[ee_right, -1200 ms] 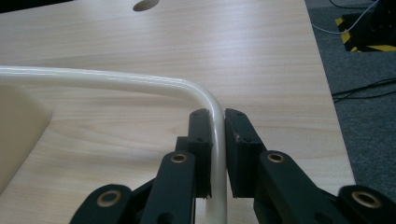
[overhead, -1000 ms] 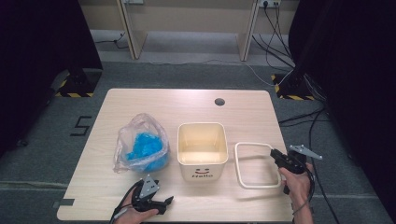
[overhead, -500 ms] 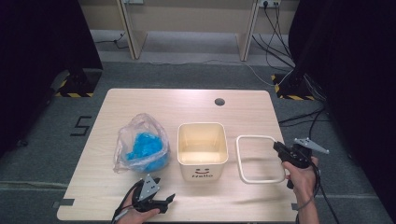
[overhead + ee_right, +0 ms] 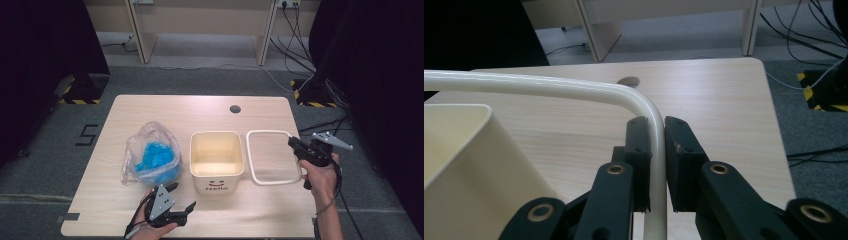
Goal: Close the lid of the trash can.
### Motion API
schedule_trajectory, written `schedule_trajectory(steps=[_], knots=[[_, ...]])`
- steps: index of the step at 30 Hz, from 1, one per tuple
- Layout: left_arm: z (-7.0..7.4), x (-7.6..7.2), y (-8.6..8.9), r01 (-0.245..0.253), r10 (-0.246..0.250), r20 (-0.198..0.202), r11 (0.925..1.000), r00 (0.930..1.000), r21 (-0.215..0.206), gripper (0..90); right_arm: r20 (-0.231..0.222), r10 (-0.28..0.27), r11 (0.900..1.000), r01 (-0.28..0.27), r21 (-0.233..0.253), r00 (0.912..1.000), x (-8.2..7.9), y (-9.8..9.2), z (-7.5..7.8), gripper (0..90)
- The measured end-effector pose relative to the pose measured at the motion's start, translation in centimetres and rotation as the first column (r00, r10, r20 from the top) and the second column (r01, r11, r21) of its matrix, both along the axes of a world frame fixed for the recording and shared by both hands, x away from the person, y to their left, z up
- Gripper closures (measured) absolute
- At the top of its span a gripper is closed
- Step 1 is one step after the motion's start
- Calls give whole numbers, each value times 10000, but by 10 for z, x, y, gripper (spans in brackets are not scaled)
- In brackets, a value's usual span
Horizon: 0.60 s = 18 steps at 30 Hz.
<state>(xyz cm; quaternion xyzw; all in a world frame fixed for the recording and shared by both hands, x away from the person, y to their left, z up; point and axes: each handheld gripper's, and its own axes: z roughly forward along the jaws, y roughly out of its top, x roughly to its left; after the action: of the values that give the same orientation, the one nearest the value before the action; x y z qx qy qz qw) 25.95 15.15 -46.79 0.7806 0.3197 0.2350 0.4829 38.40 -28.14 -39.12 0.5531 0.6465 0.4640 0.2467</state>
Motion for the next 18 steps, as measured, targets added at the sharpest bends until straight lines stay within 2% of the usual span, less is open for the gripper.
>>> schedule_trajectory(steps=[6,12,18], knots=[[18,2,-7,42,-29,384,9994,9993,-355,172,58,522,9984,-520,-219,9986,12,35,16,816],[31,6,-11,-18,65,685,9976,9976,-685,168,134,1183,9926,-1178,-309,9929,24,75,29,816],[42,5,-11,-43,119,972,9970,9952,-777,163,77,1789,9828,-1783,-476,9838,30,112,31,816]])
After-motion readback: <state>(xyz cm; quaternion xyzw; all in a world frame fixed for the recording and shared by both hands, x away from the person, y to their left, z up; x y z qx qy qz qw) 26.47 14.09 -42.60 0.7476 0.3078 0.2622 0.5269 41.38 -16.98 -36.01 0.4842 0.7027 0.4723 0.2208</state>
